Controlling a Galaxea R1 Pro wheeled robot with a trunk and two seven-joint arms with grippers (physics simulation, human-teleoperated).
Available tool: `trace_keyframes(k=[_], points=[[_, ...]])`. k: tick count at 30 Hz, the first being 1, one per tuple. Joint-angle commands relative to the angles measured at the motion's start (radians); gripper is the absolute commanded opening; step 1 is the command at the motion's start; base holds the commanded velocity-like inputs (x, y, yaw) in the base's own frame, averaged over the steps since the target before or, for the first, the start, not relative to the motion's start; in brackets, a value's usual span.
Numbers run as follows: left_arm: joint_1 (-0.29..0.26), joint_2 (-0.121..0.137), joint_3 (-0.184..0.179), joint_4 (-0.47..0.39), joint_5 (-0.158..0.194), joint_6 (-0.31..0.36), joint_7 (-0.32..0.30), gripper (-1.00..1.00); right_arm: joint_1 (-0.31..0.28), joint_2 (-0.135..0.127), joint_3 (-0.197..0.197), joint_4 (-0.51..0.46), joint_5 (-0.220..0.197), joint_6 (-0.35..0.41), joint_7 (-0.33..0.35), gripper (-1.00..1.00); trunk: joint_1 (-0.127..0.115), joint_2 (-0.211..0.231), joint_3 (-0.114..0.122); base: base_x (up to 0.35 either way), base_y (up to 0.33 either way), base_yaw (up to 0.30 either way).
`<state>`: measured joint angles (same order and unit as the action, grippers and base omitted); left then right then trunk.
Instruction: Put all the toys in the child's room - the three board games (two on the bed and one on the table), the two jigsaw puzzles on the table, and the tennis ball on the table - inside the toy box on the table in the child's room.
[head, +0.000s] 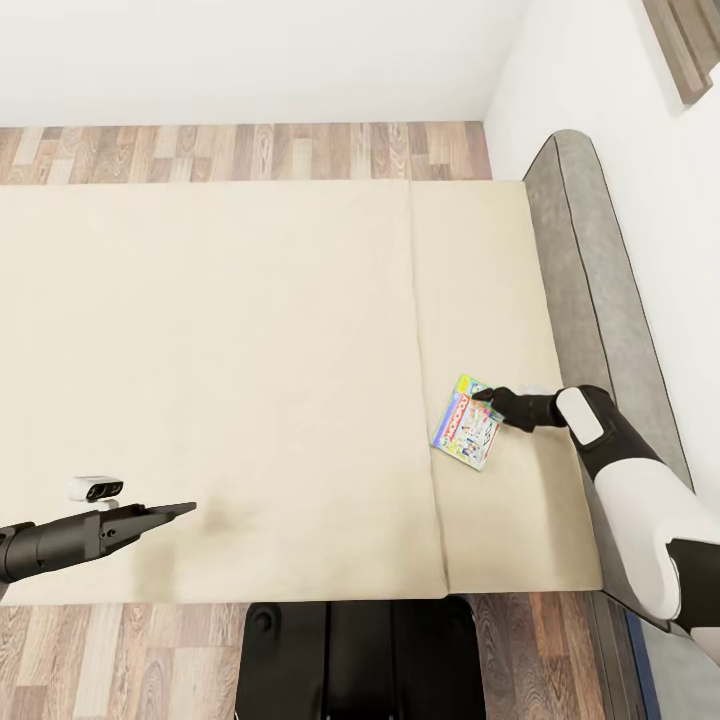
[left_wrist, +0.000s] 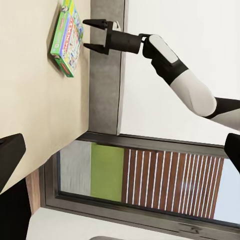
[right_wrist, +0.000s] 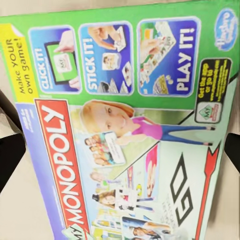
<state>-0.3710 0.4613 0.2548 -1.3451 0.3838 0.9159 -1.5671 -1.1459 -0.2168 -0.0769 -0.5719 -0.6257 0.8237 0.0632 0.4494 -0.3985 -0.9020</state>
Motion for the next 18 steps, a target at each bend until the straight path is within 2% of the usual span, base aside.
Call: trace_keyframes(k=[1, 18], points=[[0.000, 0.000, 0.000, 0.000, 0.000, 0.011, -0.004, 1.00, -0.001, 0.000, -0.004, 0.000, 0.009, 0.002, 0.006, 1.00, 0.001, -0.002, -0.001, 0.000, 0.000, 0.000], [0.000, 0.000, 0.000, 0.000, 0.000, 0.009, -0.004, 1.00, -0.001, 0.008, -0.002, 0.008, 0.016, -0.062, 0.005, 1.00, 0.001, -0.002, -0.001, 0.000, 0.000, 0.000]])
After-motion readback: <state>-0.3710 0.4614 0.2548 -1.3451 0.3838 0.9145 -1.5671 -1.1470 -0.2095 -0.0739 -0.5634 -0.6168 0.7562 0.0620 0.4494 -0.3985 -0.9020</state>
